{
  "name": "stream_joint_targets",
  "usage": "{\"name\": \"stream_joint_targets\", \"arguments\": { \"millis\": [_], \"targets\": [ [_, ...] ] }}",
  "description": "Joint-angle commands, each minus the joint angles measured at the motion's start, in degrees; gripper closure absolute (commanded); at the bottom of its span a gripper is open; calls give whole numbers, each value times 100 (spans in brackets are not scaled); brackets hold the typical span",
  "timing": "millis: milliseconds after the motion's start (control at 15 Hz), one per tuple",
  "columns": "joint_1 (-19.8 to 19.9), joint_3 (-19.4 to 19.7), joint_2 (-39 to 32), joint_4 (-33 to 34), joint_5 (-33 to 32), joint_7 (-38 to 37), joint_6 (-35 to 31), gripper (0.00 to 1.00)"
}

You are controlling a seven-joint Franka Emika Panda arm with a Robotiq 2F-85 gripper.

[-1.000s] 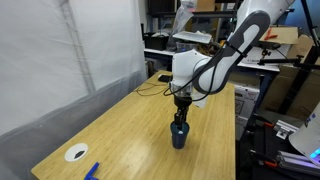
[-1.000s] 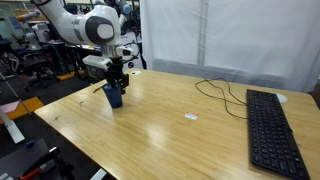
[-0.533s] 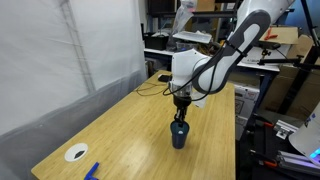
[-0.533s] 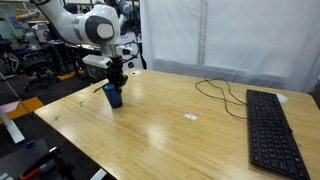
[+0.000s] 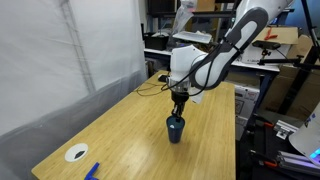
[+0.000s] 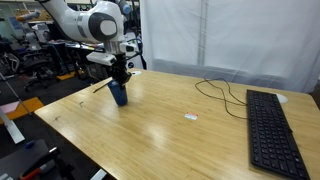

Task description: Move the cup backward

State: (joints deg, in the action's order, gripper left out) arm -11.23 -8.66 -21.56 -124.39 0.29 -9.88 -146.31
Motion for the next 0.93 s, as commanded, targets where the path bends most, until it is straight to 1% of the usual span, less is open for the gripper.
{"name": "stream_joint_targets", "arguments": {
  "millis": [0, 200, 333, 600, 867],
  "targets": [
    [125, 208, 203, 187, -3, 87, 269, 99],
    [274, 469, 261, 504, -82, 67, 448, 99],
    [439, 532, 175, 850, 36, 193, 643, 99],
    [579, 523, -197, 1604, 140, 388, 997, 99],
    [639, 555, -670, 2068, 203, 386, 1215, 99]
  ]
}}
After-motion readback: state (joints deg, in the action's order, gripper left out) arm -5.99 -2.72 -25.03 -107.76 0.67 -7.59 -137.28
